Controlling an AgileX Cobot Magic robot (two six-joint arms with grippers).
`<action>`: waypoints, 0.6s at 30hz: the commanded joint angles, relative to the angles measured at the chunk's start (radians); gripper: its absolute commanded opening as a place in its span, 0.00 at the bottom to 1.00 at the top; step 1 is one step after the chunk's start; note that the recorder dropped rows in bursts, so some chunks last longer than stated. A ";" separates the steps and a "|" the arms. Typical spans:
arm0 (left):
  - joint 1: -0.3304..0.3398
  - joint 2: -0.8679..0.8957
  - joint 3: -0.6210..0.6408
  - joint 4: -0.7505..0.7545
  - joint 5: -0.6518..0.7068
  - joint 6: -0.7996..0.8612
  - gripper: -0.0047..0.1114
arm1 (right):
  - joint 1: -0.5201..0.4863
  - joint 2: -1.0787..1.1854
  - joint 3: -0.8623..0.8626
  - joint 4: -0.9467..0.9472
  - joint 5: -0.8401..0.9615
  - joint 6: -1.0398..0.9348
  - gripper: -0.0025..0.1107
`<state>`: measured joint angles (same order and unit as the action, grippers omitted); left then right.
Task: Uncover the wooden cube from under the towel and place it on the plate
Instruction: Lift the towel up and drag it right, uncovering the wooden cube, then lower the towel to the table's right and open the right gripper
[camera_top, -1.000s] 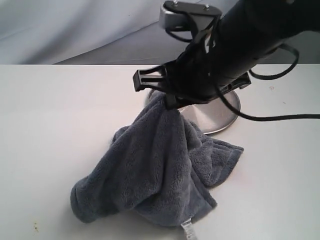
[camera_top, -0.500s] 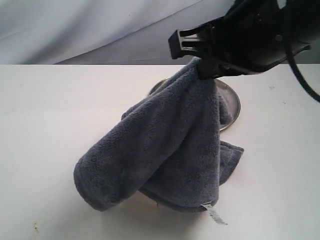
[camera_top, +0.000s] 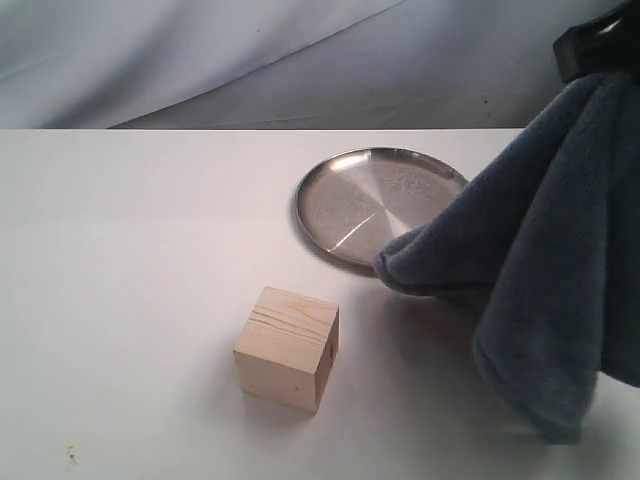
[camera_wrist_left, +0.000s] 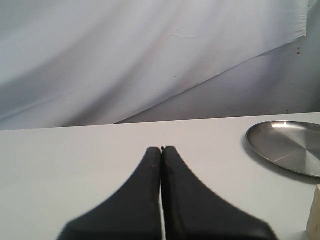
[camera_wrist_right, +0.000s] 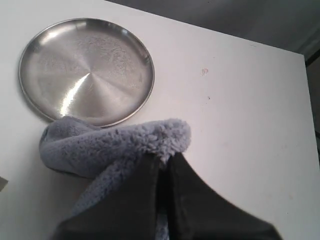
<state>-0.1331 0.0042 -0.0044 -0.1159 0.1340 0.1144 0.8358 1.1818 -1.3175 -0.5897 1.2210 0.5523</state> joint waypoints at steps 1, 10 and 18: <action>-0.005 -0.004 0.004 -0.002 -0.003 -0.003 0.04 | 0.000 -0.010 0.002 -0.037 0.000 0.009 0.02; -0.005 -0.004 0.004 -0.002 -0.003 -0.003 0.04 | 0.000 0.090 0.146 -0.007 -0.035 0.029 0.02; -0.005 -0.004 0.004 -0.002 -0.003 -0.003 0.04 | 0.000 0.270 0.192 0.030 -0.172 0.063 0.02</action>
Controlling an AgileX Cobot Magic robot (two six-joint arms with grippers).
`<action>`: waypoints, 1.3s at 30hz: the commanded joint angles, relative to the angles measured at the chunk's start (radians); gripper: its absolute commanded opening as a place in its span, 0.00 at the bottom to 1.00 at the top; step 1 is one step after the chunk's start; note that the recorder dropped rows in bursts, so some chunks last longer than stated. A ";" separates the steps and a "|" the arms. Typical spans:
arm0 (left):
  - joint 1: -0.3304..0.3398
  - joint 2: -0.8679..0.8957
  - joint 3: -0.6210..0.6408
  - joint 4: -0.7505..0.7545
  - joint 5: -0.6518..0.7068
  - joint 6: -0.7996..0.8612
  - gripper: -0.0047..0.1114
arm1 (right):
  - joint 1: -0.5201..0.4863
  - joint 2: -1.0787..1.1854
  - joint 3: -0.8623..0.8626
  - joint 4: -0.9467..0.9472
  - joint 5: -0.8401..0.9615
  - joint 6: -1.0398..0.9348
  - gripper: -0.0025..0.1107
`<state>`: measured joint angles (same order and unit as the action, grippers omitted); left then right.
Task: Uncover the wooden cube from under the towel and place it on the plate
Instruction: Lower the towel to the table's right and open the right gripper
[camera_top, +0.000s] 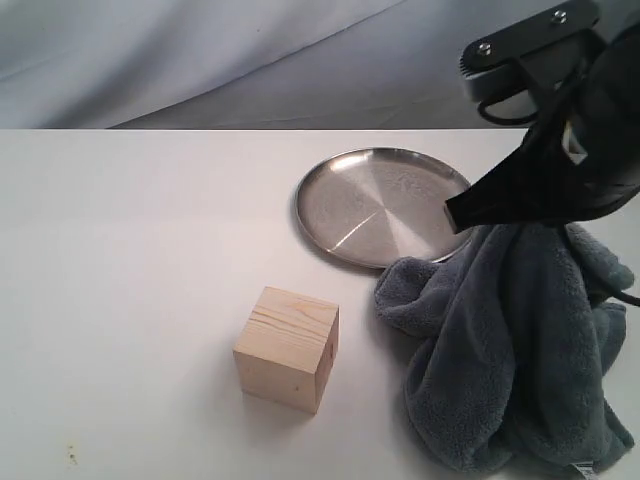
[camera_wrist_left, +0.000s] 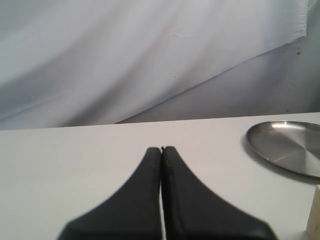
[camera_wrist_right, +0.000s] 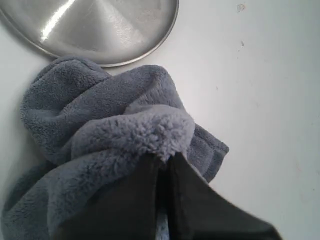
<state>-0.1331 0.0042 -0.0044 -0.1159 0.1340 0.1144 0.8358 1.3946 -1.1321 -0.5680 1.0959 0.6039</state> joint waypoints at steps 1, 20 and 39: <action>-0.005 -0.004 0.004 -0.002 -0.003 -0.003 0.04 | 0.000 0.084 0.006 0.015 -0.065 0.011 0.02; -0.005 -0.004 0.004 -0.002 -0.003 -0.003 0.04 | 0.000 0.417 0.137 0.054 -0.250 0.138 0.02; -0.005 -0.004 0.004 -0.002 -0.003 -0.003 0.04 | 0.000 0.414 0.117 0.181 -0.203 0.008 0.84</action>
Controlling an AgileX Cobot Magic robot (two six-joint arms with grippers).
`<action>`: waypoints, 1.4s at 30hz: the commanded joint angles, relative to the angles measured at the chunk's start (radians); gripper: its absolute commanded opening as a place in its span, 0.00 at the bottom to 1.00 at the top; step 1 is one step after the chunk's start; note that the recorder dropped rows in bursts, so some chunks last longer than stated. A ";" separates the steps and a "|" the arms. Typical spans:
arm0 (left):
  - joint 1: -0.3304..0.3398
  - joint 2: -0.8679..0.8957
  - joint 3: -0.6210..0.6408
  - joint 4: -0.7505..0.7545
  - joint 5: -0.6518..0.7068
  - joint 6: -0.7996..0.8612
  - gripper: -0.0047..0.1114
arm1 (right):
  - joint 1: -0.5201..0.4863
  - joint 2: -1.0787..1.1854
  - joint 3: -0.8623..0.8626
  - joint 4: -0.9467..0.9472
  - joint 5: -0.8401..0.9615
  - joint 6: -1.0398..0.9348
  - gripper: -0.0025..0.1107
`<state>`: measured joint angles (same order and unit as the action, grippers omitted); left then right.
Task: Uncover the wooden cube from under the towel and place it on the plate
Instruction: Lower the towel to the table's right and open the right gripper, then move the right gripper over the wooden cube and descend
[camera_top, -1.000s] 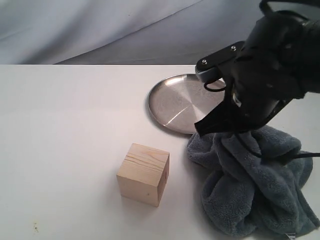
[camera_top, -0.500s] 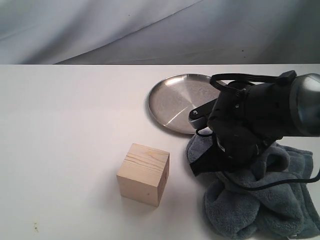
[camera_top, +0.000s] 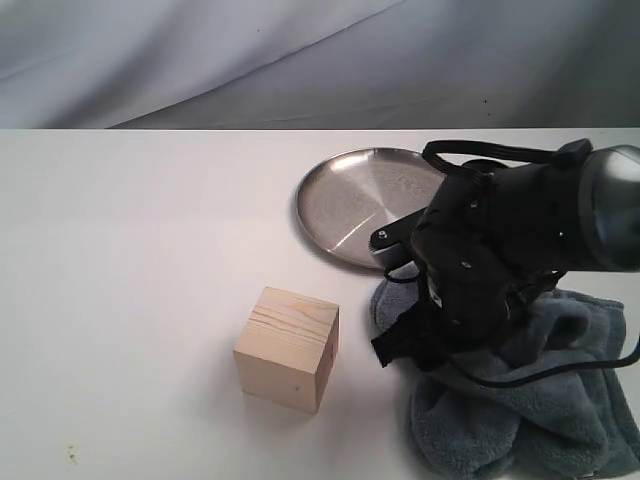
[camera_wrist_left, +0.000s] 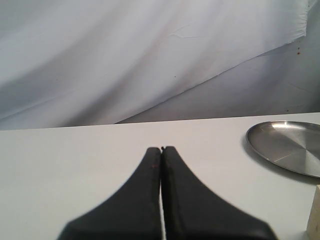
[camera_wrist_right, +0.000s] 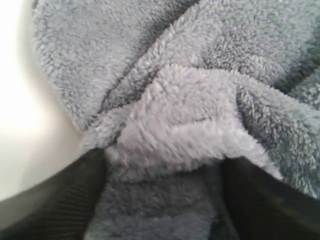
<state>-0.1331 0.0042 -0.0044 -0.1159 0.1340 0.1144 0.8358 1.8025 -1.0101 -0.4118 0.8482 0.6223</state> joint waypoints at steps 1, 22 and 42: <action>-0.005 -0.004 0.004 -0.002 -0.003 -0.003 0.04 | 0.000 0.006 -0.005 0.025 0.050 -0.010 0.88; -0.005 -0.004 0.004 -0.002 -0.003 -0.003 0.04 | 0.001 -0.197 -0.005 0.049 0.144 -0.127 0.90; -0.005 -0.004 0.004 -0.002 -0.003 -0.003 0.04 | 0.001 -0.358 -0.005 0.455 0.149 -0.593 0.90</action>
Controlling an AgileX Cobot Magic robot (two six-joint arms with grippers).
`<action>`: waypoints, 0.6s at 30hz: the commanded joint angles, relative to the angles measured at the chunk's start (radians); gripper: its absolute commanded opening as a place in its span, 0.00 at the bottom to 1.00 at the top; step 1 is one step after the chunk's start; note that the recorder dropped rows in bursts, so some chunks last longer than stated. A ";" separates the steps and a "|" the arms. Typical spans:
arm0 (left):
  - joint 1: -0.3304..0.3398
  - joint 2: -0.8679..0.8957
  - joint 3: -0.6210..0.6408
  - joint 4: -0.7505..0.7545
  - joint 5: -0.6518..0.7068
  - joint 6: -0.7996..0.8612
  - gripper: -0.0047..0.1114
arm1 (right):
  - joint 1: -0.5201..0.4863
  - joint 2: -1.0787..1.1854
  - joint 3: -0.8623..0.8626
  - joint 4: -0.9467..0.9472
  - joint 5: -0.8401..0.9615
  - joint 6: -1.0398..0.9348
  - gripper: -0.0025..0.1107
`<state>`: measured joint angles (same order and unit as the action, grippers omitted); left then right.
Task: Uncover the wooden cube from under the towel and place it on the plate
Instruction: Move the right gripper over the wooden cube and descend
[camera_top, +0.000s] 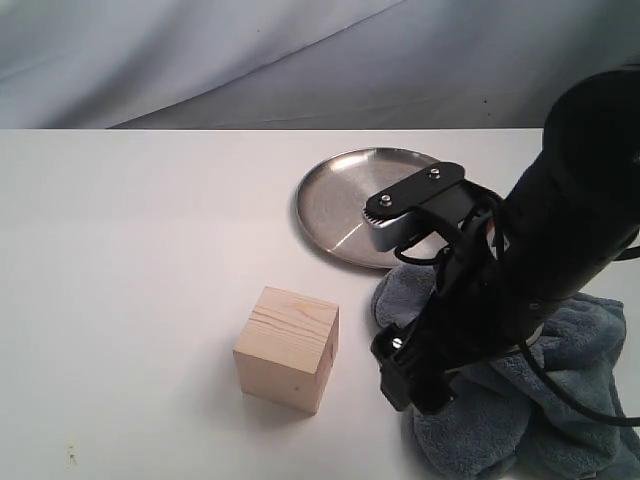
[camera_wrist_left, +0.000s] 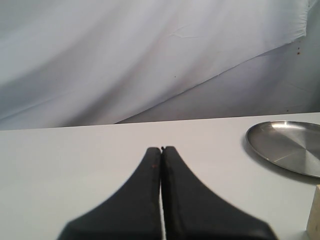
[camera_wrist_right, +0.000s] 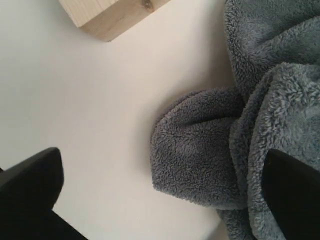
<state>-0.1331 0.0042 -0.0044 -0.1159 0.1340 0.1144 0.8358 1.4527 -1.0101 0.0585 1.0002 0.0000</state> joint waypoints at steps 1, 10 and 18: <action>-0.005 -0.004 0.004 -0.002 -0.003 -0.003 0.04 | 0.001 -0.008 -0.005 -0.015 0.000 0.034 0.90; -0.005 -0.004 0.004 -0.002 -0.003 -0.003 0.04 | 0.001 -0.006 -0.005 0.044 -0.106 -0.068 0.90; -0.005 -0.004 0.004 -0.002 -0.003 -0.003 0.04 | 0.001 0.030 -0.042 0.175 -0.193 -0.274 0.90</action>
<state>-0.1331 0.0042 -0.0044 -0.1159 0.1340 0.1144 0.8358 1.4579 -1.0176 0.2134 0.8156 -0.2222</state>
